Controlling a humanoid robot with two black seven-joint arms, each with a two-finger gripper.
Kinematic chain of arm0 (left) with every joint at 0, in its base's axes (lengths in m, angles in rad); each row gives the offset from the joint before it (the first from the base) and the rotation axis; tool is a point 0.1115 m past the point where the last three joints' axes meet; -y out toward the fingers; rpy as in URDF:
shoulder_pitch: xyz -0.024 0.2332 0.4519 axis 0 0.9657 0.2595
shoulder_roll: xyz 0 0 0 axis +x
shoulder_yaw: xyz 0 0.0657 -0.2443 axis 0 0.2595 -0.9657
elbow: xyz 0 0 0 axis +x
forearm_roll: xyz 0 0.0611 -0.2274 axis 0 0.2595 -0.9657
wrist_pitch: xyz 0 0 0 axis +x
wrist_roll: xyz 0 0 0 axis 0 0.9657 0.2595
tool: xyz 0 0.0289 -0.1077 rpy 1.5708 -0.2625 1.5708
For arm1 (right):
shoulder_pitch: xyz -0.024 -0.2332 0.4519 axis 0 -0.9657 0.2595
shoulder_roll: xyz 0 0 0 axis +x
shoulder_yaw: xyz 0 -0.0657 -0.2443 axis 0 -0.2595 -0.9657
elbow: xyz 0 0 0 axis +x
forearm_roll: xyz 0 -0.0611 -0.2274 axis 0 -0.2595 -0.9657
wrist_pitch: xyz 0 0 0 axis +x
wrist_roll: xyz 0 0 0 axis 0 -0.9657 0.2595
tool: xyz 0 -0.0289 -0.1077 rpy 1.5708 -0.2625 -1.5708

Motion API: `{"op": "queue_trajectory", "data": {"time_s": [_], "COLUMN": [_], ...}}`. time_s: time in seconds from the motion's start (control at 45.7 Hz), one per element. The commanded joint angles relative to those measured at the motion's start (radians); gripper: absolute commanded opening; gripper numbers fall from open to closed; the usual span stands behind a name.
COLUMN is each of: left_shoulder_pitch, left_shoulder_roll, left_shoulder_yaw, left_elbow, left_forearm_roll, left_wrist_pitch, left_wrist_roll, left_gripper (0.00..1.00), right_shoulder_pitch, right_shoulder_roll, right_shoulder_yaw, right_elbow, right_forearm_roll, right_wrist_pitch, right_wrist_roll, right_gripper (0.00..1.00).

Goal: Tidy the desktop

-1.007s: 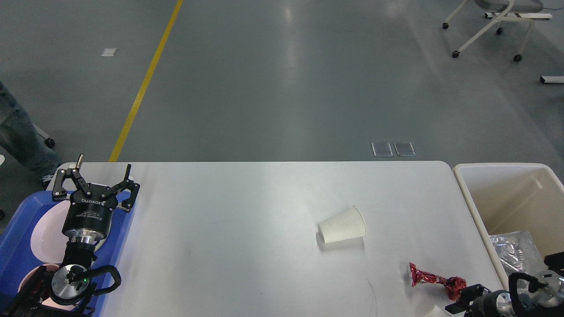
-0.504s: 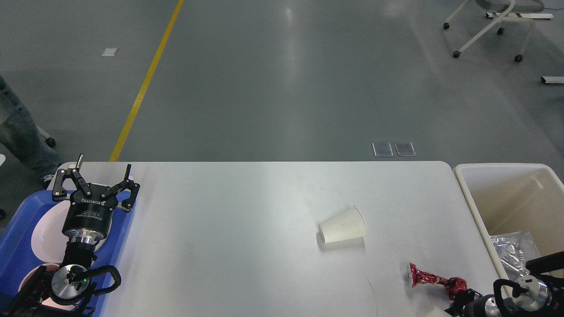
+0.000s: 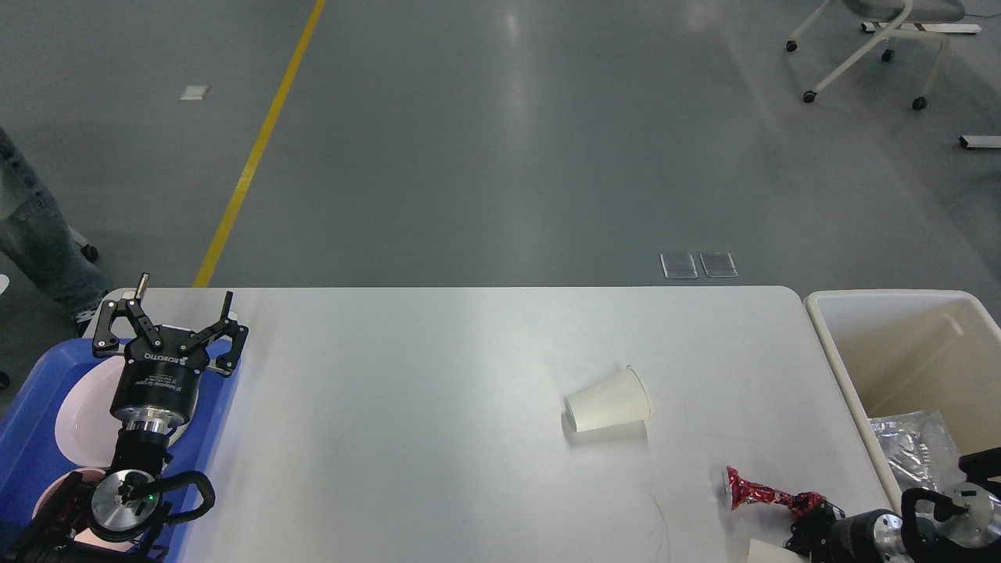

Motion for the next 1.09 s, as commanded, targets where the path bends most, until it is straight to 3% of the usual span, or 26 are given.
{"op": "queue_trajectory", "data": {"time_s": [0.0, 0.131, 0.241, 0.394, 0.569, 0.832, 1.073], "left_shoulder_pitch": [0.0, 0.0, 0.0, 0.0, 0.0, 0.0, 0.0], "left_shoulder_roll": [0.0, 0.0, 0.0, 0.0, 0.0, 0.0, 0.0], "left_shoulder_yaw": [0.0, 0.0, 0.0, 0.0, 0.0, 0.0, 0.0], "left_elbow": [0.0, 0.0, 0.0, 0.0, 0.0, 0.0, 0.0], "left_forearm_roll": [0.0, 0.0, 0.0, 0.0, 0.0, 0.0, 0.0], "left_wrist_pitch": [0.0, 0.0, 0.0, 0.0, 0.0, 0.0, 0.0], "left_wrist_roll": [0.0, 0.0, 0.0, 0.0, 0.0, 0.0, 0.0], "left_gripper": [0.97, 0.97, 0.97, 0.97, 0.96, 0.97, 0.97], "right_shoulder_pitch": [0.039, 0.135, 0.336, 0.611, 0.898, 1.261, 1.424], "right_shoulder_roll": [-0.059, -0.096, -0.093, -0.078, -0.03, 0.103, 0.248], "right_shoulder_yaw": [-0.014, -0.084, -0.249, -0.434, -0.506, -0.564, -0.57], "right_elbow": [0.04, 0.121, 0.206, 0.255, 0.319, 0.342, 0.344], "right_forearm_roll": [-0.001, -0.056, -0.137, -0.323, -0.545, -0.843, -0.921], "right_wrist_pitch": [0.005, 0.012, 0.04, 0.243, 0.431, 0.544, 0.531], "right_wrist_roll": [0.0, 0.0, 0.002, 0.002, 0.003, 0.003, 0.005], "right_gripper": [0.0, 0.0, 0.0, 0.0, 0.0, 0.0, 0.0]}}
